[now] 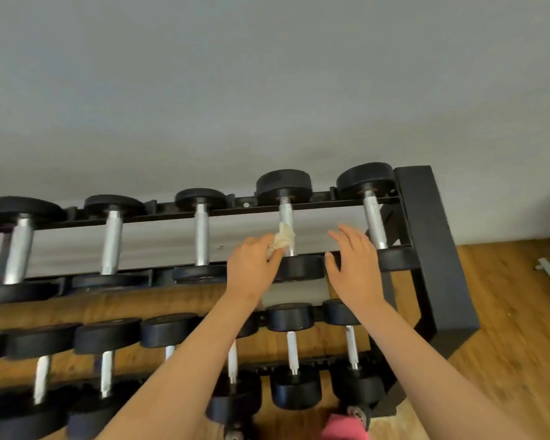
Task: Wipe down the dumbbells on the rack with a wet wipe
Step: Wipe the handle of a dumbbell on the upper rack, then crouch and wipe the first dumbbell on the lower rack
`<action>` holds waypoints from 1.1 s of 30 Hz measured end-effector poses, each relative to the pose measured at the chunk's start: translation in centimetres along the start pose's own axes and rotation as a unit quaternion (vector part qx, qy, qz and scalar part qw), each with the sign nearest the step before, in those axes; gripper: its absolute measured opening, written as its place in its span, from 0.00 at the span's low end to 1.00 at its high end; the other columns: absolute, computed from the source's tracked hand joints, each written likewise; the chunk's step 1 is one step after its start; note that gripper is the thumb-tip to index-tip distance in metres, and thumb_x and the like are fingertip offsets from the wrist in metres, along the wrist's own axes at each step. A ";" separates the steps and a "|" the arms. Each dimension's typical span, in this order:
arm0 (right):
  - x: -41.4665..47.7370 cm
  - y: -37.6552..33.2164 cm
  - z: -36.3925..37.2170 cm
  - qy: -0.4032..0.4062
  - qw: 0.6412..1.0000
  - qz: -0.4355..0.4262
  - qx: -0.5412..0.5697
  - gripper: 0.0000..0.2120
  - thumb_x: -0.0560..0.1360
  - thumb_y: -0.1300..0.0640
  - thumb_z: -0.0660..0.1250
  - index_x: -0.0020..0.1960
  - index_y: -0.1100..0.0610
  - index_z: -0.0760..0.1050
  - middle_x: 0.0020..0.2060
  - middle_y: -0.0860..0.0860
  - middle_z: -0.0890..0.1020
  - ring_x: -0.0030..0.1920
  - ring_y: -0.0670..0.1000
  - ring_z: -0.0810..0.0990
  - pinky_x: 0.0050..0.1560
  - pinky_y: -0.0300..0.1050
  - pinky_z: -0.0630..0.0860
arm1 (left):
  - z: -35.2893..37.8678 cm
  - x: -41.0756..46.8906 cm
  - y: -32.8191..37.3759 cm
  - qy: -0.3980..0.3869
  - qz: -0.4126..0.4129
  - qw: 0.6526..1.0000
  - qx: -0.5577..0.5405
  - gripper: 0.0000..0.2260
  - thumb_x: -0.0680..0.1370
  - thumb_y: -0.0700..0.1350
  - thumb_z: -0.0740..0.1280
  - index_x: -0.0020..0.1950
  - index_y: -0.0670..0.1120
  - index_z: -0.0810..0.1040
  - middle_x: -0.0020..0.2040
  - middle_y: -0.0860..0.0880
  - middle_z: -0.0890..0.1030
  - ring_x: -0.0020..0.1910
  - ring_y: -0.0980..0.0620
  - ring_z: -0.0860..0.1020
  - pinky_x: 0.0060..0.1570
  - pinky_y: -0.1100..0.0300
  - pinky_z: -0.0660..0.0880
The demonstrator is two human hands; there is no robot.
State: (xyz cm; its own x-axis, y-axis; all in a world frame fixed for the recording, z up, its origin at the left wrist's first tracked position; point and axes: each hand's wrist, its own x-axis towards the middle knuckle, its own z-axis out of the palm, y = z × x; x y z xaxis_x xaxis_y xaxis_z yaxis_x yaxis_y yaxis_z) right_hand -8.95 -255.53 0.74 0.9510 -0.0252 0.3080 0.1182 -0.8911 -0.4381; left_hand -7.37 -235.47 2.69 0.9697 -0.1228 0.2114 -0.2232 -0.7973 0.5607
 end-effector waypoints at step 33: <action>-14.8 -22.4 6.1 -0.215 0.975 -0.040 0.041 0.21 0.78 0.53 0.66 0.70 0.52 0.71 0.71 0.48 0.70 0.73 0.49 0.64 0.71 0.42 0.54 | -14.9 -23.7 -17.9 0.042 -0.178 0.981 0.070 0.03 0.75 0.44 0.70 0.48 0.46 0.80 0.39 0.51 0.77 0.38 0.52 0.76 0.34 0.55 0.74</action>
State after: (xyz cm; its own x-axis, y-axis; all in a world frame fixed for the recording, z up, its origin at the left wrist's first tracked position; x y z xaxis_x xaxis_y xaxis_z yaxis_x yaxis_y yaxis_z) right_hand -23.96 -232.42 0.84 0.9674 0.2515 -0.0307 0.2032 -0.8427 -0.4985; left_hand -27.83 -209.51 -0.39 0.9709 0.2216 0.0909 0.1486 -0.8550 0.4970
